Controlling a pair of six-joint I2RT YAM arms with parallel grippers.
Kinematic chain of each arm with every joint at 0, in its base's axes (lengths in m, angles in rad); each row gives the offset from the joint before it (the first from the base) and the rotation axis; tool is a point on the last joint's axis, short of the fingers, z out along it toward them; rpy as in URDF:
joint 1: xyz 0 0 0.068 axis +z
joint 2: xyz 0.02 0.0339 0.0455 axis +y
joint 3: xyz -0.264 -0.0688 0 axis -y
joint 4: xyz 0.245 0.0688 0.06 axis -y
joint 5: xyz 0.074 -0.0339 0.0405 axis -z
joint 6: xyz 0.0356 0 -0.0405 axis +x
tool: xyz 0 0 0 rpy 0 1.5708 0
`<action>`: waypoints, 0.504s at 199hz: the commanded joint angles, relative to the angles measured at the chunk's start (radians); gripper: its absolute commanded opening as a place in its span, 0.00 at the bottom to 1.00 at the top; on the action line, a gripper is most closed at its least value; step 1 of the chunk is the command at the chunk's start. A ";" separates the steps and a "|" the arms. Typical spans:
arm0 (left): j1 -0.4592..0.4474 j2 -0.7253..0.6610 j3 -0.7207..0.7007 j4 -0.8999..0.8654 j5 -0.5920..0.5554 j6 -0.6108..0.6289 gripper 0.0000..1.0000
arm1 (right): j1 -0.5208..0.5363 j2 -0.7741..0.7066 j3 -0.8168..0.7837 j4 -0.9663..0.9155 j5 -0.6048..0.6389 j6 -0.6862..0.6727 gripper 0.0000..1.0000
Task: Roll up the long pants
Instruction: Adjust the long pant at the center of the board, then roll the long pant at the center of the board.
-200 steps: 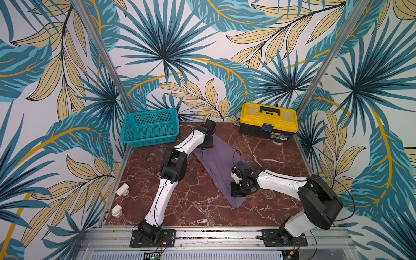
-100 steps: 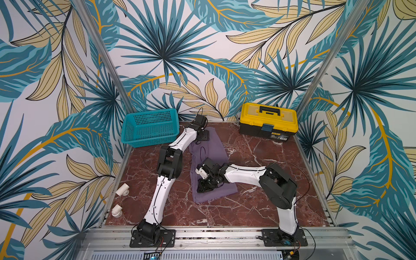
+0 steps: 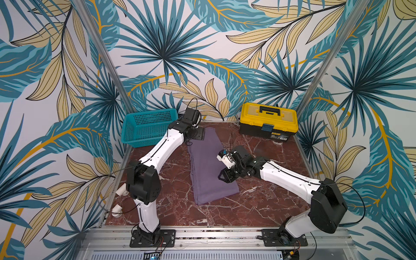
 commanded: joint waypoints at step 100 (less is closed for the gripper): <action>-0.618 -0.380 -0.784 0.035 -0.292 0.370 0.76 | -0.057 -0.144 -0.179 -0.096 0.054 -0.627 0.53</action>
